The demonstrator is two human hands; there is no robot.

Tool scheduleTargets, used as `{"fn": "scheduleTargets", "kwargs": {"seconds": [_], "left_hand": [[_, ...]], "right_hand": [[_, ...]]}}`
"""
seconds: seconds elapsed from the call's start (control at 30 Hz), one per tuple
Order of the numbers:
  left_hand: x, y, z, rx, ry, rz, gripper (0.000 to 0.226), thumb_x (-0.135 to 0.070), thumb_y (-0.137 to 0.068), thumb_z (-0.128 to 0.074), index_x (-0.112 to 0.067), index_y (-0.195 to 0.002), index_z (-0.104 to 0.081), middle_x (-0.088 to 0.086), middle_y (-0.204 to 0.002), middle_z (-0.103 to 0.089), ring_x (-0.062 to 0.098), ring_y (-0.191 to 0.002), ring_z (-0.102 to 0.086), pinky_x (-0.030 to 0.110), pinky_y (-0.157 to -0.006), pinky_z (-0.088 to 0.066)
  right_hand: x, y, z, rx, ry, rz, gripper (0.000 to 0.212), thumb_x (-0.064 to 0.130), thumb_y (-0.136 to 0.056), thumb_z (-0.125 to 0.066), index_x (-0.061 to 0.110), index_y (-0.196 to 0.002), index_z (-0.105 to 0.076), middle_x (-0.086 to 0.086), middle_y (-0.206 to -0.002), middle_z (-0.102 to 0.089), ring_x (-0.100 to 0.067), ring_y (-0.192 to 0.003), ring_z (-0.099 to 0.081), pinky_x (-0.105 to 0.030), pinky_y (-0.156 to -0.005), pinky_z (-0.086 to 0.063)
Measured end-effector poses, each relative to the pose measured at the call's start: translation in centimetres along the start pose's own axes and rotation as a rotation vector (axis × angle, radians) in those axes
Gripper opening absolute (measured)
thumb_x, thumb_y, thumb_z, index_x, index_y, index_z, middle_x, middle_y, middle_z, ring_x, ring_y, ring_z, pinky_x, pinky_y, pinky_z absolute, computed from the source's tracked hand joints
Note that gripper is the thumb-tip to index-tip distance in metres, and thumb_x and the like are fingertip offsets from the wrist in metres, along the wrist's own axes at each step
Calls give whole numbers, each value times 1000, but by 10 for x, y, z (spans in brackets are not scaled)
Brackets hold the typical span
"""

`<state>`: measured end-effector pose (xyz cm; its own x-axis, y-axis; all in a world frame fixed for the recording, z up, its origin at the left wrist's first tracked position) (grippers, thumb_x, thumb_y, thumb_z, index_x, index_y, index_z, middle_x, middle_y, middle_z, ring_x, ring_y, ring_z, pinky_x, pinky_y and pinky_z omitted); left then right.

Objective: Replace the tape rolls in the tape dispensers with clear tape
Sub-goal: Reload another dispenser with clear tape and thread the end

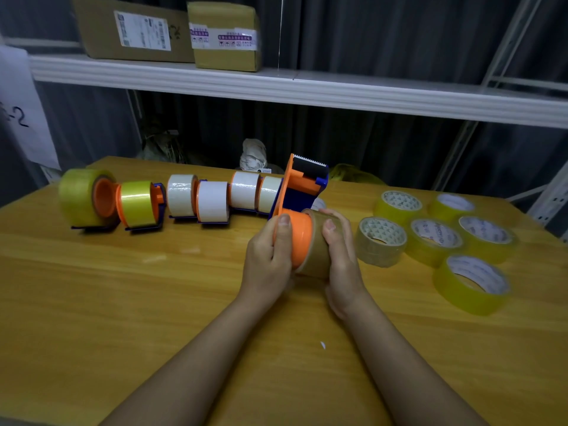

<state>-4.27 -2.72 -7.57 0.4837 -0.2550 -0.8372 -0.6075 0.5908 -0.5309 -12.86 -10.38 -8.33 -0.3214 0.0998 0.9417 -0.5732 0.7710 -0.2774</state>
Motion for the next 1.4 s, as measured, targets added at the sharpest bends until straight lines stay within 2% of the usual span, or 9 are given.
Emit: {"fn": "scheduleTargets", "kwargs": {"seconds": [0.27, 0.47, 0.73, 0.83, 0.9, 1.03, 1.13, 1.3, 1.4], "left_hand": [[-2, 1, -1, -13, 13, -9, 45, -53, -91, -28, -15, -81, -51, 7, -69, -53, 22, -61, -54, 41, -54, -44], [-2, 0, -1, 11, 43, -11, 39, -54, -90, -29, -24, -83, -53, 2, -71, -55, 12, -61, -57, 27, -53, -45], [-3, -2, 1, -19, 63, -17, 36, -54, -90, -30, -28, -80, -53, -6, -67, -55, 10, -58, -54, 30, -52, -44], [-4, -2, 0, -25, 62, -16, 39, -55, -89, -30, -25, -80, -54, -2, -67, -54, 19, -59, -55, 37, -53, -44], [-4, -2, 1, -27, 56, -21, 42, -54, -89, -30, -22, -80, -55, 0, -66, -54, 17, -58, -54, 35, -52, -44], [-3, -6, 2, -54, 18, -56, 44, -52, -90, -28, -17, -77, -51, 2, -65, -50, 13, -56, -51, 27, -52, -41], [-5, -9, 0, -61, -6, -81, 39, -49, -91, -27, -21, -75, -48, 1, -63, -48, 18, -55, -49, 31, -51, -39], [-7, -7, 1, -51, -14, -87, 35, -48, -92, -29, -25, -74, -47, -3, -64, -48, 8, -56, -50, 24, -51, -39], [-14, -12, 4, -172, 34, -15, 36, -36, -101, -31, -23, -69, -43, -5, -59, -43, 2, -50, -45, 15, -49, -34]], "right_hand": [[-1, -1, 0, -7, -87, -37, 41, 56, -79, -56, 36, -115, -55, -1, -120, -59, -20, -100, -65, -43, -78, -57], [-1, -2, 1, -24, -146, -30, 43, 45, -85, -48, 24, -122, -51, -7, -121, -58, -11, -91, -66, -28, -67, -55], [-2, -2, -1, -25, -202, -70, 49, 47, -84, -50, 23, -127, -50, -1, -116, -61, -16, -95, -66, -38, -69, -58], [-2, -2, -1, -20, -201, -87, 48, 49, -84, -50, 24, -125, -51, 2, -112, -64, -16, -95, -67, -47, -74, -57], [-2, -3, -1, -20, -189, -89, 47, 50, -84, -50, 26, -124, -52, 2, -111, -64, -15, -93, -67, -49, -73, -56], [2, -4, -3, -46, -129, -39, 39, 48, -84, -50, 31, -119, -53, 1, -111, -63, -13, -90, -68, -34, -65, -57], [3, -5, -3, -62, -114, 2, 36, 47, -85, -50, 32, -117, -55, 0, -112, -64, -15, -92, -68, -34, -70, -56], [3, -5, -1, -56, -109, -23, 43, 49, -84, -50, 29, -122, -54, -3, -116, -63, -19, -96, -67, -35, -66, -56], [6, -8, 5, -92, -265, -144, 49, 56, -86, -48, 21, -118, -59, 1, -95, -71, -17, -79, -68, -30, -55, -52]]}}
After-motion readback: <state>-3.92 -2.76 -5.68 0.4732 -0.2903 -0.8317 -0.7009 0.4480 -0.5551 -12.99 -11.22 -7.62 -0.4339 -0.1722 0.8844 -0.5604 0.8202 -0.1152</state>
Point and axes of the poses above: each hand's wrist, its own y-axis away from the middle knuckle, its own z-axis out of the back of the hand, x = y × z, the point moved 1 cm from there along -y, towards the middle knuckle
